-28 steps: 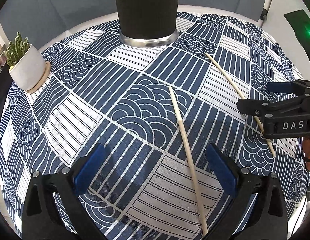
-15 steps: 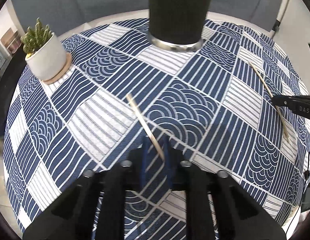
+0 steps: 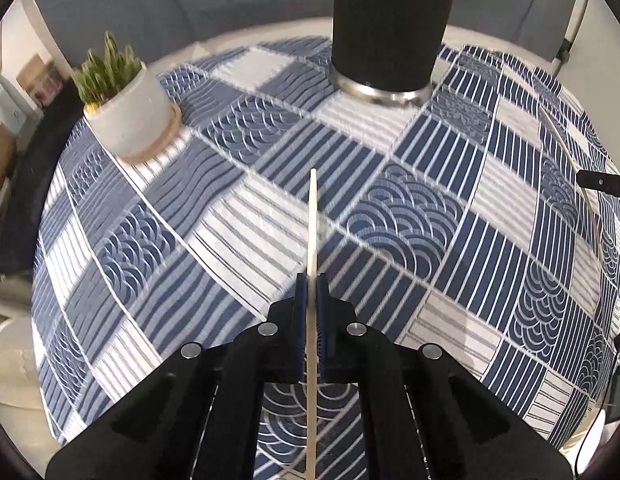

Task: Organize utensils
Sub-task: 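Close the left tool on a stick while the right tool grips the other, then lift the left tool's stick over the cup while the right tool carries its stick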

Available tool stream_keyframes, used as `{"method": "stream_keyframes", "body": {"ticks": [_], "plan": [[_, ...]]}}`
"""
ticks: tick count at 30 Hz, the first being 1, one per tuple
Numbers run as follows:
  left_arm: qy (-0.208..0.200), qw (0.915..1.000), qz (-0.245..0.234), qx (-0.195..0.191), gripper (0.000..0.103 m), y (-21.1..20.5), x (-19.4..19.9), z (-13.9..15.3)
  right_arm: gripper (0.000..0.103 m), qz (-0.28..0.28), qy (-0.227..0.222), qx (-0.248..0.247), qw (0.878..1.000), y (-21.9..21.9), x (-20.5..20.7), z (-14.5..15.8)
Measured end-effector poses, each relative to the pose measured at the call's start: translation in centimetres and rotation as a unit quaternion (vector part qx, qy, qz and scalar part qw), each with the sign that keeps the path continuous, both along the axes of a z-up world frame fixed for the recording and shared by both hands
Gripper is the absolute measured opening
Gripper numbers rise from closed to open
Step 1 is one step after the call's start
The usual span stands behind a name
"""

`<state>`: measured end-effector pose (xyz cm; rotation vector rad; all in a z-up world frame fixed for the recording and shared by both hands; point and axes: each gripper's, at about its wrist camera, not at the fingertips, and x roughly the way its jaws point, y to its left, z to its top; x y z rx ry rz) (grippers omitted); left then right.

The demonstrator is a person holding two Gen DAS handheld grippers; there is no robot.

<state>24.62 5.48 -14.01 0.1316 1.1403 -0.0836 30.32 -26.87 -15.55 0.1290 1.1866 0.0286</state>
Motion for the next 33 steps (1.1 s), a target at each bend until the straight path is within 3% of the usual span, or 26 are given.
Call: {"method": "stream_keyframes", "body": {"ticks": [10,25,33], "plan": [[-0.064,0.9979,-0.005,0.008,0.005,-0.7,2.1,5.5,0.005,0.029,-0.075,0.023,0.996,1.8,1.0,6.1],[-0.170,0.9854,-0.005,0.010,0.005,-1.2,9.0,15.1,0.005,0.071,-0.202,0.063,0.975,5.6,6.0,17.3],[-0.200,0.9787,0.003,-0.047,0.005,-1.5,11.8,19.2,0.005,0.089,-0.250,0.122,0.957,7.0,8.4,20.0]]}}
